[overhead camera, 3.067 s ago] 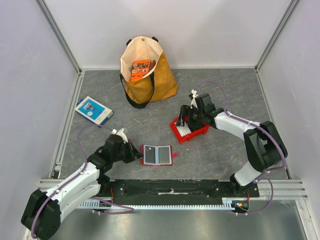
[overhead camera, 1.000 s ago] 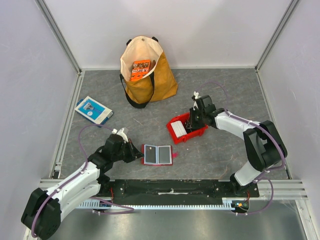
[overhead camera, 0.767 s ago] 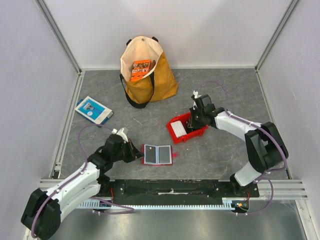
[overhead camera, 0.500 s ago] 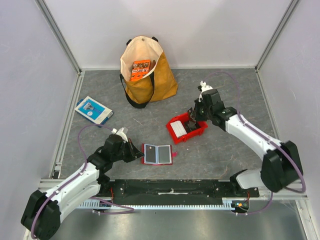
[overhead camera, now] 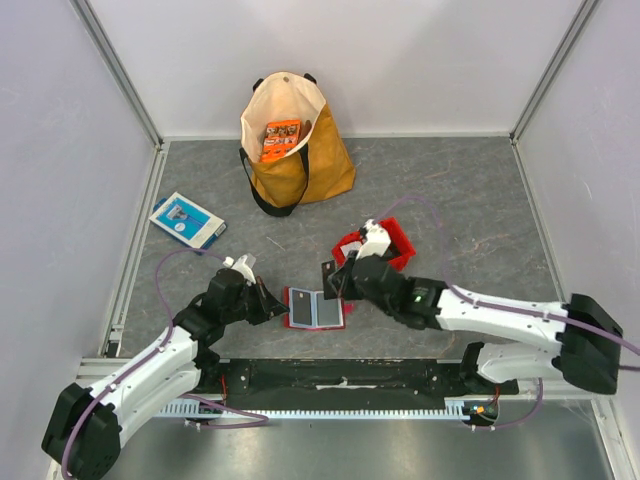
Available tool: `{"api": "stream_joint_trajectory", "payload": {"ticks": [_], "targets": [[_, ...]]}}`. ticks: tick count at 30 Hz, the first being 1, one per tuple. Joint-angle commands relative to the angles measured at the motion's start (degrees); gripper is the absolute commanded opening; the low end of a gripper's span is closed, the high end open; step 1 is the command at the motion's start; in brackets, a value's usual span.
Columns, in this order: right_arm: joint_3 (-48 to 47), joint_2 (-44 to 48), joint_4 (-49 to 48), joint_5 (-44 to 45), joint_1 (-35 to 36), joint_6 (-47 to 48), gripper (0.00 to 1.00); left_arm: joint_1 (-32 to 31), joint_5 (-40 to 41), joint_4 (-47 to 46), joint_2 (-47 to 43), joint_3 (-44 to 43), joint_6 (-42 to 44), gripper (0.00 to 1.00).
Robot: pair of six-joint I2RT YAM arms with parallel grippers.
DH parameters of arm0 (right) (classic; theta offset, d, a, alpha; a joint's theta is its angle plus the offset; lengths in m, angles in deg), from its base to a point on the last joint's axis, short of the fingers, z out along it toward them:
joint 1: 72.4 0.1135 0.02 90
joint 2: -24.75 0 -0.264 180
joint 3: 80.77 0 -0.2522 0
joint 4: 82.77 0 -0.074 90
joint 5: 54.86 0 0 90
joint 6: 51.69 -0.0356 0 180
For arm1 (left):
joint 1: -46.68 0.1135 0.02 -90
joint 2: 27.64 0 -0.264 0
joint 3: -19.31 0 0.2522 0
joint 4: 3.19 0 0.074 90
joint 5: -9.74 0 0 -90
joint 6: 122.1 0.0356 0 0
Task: Put the credit cards into the card holder
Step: Insert the credit card into the card holder.
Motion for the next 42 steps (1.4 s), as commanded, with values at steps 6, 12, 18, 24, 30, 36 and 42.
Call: {"api": "stream_joint_trajectory", "payload": {"ticks": [6, 12, 18, 24, 30, 36, 42], "targets": [[-7.66, -14.77, -7.39, 19.89, 13.75, -11.68, 0.00, -0.11, -1.58, -1.17, -0.87, -0.51, -2.14, 0.02], [-9.77, -19.00, -8.44, 19.11, 14.46, -11.68, 0.00, -0.10, -1.59, -1.26, -1.22, -0.25, -2.40, 0.02], [-11.00, -21.81, -8.97, 17.52, 14.55, -11.41, 0.00, -0.10, -1.67, -1.34, -1.22, -0.25, -2.40, 0.02], [-12.06, -23.66, -9.05, 16.56, 14.46, -10.62, 0.00, -0.02, -1.76, -1.43, -1.13, -0.25, -2.32, 0.02], [-13.11, -25.07, -7.21, 16.56, 14.55, -10.18, 0.00, -0.19, -1.76, -1.43, -1.13, -0.25, -2.40, 0.02], [-13.99, -26.21, -4.32, 17.26, 14.55, -9.48, 0.00, -0.11, -1.76, -1.52, -0.96, -0.34, -2.40, 0.02], [-14.69, -27.09, -1.76, 18.14, 14.55, -9.48, 0.00, -0.28, -1.76, -1.61, -0.87, -0.42, -2.32, 0.02]]}}
